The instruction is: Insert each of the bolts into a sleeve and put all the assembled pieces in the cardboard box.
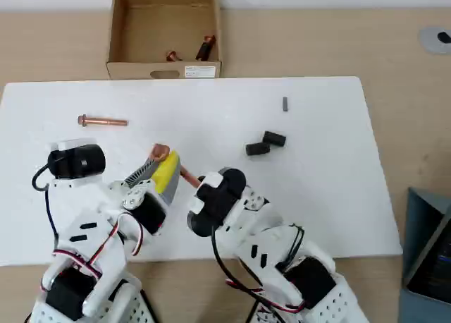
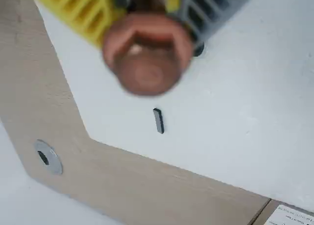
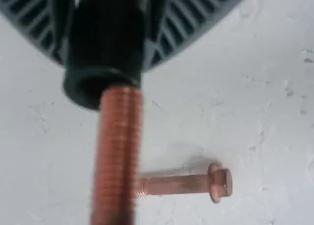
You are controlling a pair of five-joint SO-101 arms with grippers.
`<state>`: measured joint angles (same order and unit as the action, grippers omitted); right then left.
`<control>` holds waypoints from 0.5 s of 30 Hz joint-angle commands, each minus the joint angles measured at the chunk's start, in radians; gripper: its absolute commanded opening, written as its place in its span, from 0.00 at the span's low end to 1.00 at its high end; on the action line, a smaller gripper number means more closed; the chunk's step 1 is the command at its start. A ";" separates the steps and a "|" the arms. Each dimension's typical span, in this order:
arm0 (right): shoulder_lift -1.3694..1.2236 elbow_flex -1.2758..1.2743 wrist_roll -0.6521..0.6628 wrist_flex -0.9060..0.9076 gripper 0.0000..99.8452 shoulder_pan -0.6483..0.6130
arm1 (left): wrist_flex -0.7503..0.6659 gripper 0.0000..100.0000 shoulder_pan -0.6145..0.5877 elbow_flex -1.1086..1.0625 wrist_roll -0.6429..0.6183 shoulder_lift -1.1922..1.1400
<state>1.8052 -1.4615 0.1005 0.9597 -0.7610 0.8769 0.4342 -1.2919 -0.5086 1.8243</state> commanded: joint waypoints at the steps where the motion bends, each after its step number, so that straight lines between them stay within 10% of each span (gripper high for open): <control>1: 0.153 0.090 0.011 -0.031 0.01 -0.033 | 0.006 0.00 0.015 -0.009 -0.003 0.005; 15: 0.153 0.088 0.063 -0.031 0.01 -0.064 | -0.014 0.00 0.014 0.002 -0.002 0.005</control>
<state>1.8052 -1.4615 0.1542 0.9597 -0.8132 0.8677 0.4342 -1.2981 -0.5071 1.8259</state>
